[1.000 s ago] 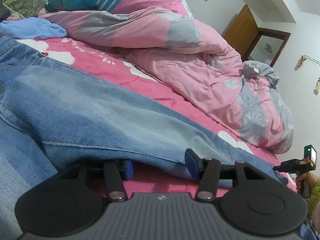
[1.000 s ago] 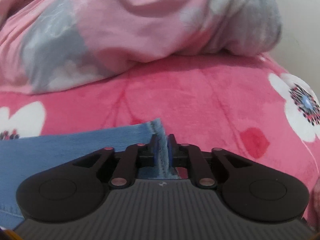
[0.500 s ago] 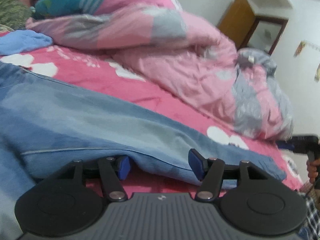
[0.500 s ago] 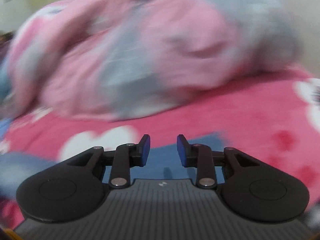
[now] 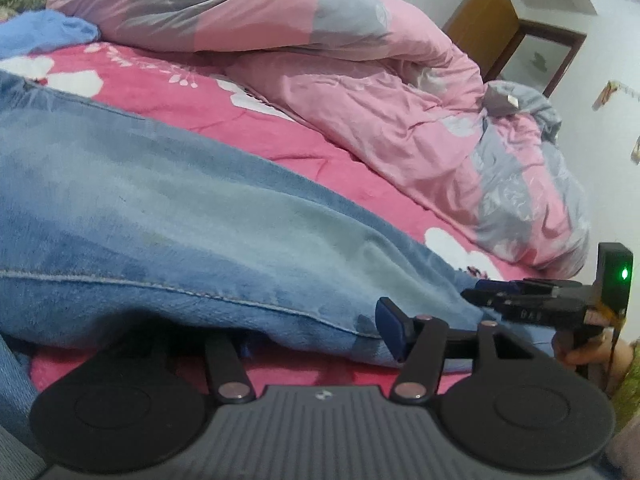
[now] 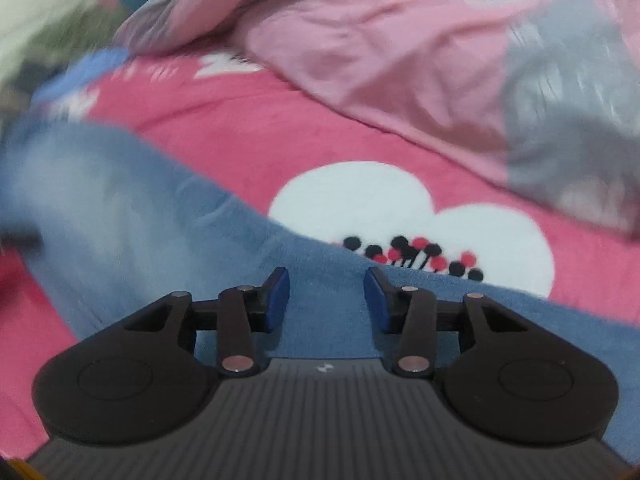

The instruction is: Fold clothes

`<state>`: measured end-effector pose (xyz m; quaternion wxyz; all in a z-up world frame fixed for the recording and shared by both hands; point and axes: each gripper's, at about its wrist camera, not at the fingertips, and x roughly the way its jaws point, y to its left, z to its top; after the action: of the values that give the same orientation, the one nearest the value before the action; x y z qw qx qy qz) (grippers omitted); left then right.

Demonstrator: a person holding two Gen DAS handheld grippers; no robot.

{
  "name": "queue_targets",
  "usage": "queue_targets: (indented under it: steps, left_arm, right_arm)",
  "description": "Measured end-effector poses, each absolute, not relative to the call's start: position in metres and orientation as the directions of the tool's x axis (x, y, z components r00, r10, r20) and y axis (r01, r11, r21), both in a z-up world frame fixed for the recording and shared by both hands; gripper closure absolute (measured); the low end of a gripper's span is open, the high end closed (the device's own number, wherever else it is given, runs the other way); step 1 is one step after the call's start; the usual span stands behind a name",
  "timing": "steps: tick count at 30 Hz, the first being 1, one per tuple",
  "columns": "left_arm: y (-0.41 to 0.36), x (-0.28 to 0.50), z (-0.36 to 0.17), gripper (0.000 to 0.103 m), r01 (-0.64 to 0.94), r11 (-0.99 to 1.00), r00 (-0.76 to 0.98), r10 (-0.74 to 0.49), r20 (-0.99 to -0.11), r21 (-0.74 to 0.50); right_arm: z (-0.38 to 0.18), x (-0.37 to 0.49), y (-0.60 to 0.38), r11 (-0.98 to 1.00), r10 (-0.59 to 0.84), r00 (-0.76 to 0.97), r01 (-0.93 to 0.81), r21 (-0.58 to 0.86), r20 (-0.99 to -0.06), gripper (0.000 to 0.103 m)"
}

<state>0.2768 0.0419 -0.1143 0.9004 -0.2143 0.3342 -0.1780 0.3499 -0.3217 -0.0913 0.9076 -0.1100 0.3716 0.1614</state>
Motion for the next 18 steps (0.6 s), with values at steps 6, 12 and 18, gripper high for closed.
queue_targets:
  steps: [6, 12, 18]
  left_arm:
    - [0.042, 0.277, -0.114, 0.044, 0.180, 0.840, 0.716, -0.469, -0.518, -0.511]
    - [0.043, 0.277, -0.115, 0.044, 0.182, 0.835, 0.719, -0.474, -0.509, -0.520]
    - [0.045, 0.276, -0.116, 0.044, 0.183, 0.829, 0.721, -0.479, -0.501, -0.529]
  right_arm:
    - [-0.070, 0.367, -0.310, 0.889, 0.232, 0.689, -0.436, -0.137, -0.686, 0.059]
    - [-0.090, 0.390, -0.291, 0.852, 0.275, 0.594, -0.515, -0.094, -0.756, 0.058]
    - [-0.085, 0.364, -0.266, 0.808, 0.199, 0.648, -0.533, -0.252, -0.735, 0.097]
